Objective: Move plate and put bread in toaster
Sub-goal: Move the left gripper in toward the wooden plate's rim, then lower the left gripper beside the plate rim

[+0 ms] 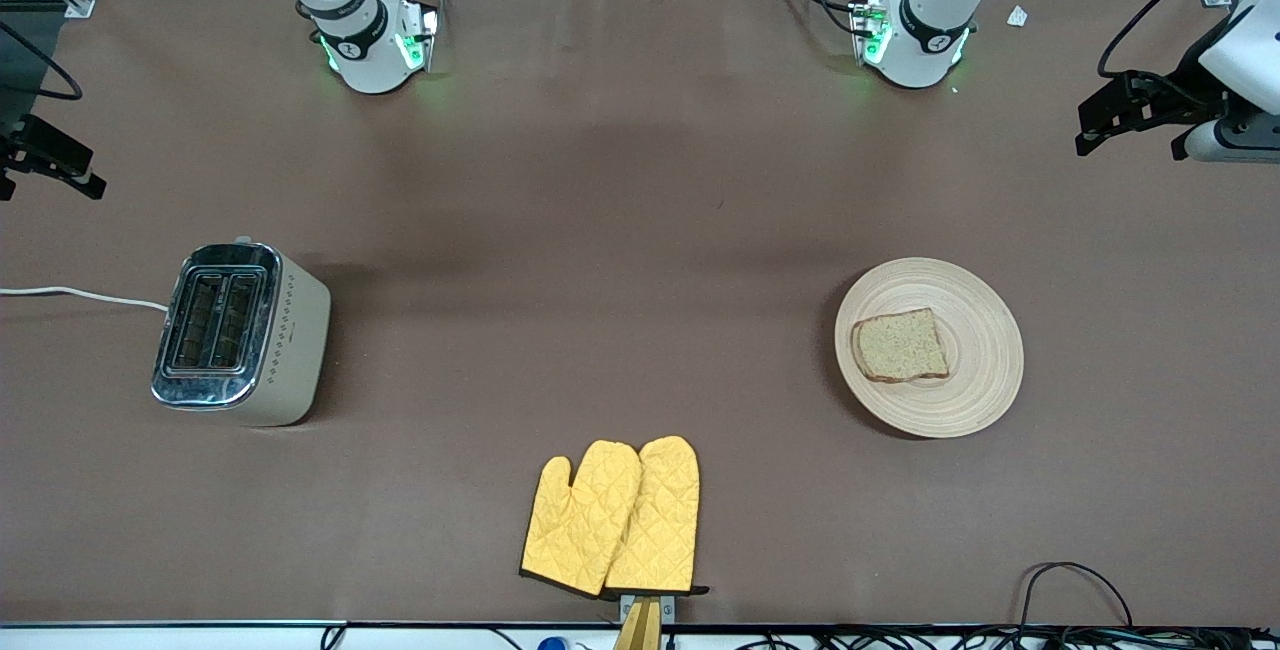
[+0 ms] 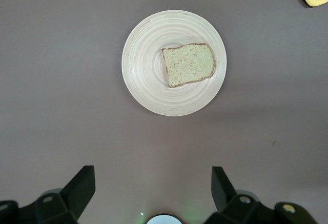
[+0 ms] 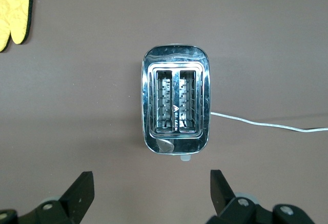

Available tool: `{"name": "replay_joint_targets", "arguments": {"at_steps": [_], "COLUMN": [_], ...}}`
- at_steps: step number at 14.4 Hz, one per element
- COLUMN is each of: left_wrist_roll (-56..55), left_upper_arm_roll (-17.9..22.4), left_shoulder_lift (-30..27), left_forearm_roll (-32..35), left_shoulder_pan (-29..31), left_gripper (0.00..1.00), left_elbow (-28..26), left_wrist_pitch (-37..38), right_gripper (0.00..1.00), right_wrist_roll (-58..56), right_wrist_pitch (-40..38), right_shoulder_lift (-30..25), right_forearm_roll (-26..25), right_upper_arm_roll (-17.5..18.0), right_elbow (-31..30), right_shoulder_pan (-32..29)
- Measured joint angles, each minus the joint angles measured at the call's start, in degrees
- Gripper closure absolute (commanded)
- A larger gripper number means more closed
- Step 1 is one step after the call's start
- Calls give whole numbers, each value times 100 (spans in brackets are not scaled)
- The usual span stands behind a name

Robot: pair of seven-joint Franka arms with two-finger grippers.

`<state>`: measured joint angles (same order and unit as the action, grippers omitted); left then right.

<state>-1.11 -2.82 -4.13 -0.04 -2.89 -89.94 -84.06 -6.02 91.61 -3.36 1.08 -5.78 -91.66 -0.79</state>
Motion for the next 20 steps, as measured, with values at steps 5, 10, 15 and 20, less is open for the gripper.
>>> {"name": "replay_joint_targets", "arguments": {"at_steps": [5, 10, 15, 20], "left_wrist_roll": [-1, 84, 268, 912], "left_upper_arm_roll": [23, 170, 183, 188], "left_shoulder_lift": [19, 653, 1714, 2540], "left_forearm_roll": [0, -286, -1005, -2007], "left_shoulder_pan": [81, 490, 1115, 1557], "left_gripper": [0, 0, 0, 0], "left_elbow": [0, 186, 238, 268], "left_wrist_pitch": [0, -82, -1021, -1411], "right_gripper": [0, 0, 0, 0], "right_wrist_roll": [0, 0, 0, 0], "right_wrist_pitch": [15, 31, 40, 57], "right_shoulder_lift": [0, -1, -7, -18], "right_forearm_roll": [0, 0, 0, 0], "right_upper_arm_roll": [0, -4, -9, -10], "right_elbow": [-27, -81, -107, -163], "right_shoulder_pan": [0, -1, -2, -3]}}
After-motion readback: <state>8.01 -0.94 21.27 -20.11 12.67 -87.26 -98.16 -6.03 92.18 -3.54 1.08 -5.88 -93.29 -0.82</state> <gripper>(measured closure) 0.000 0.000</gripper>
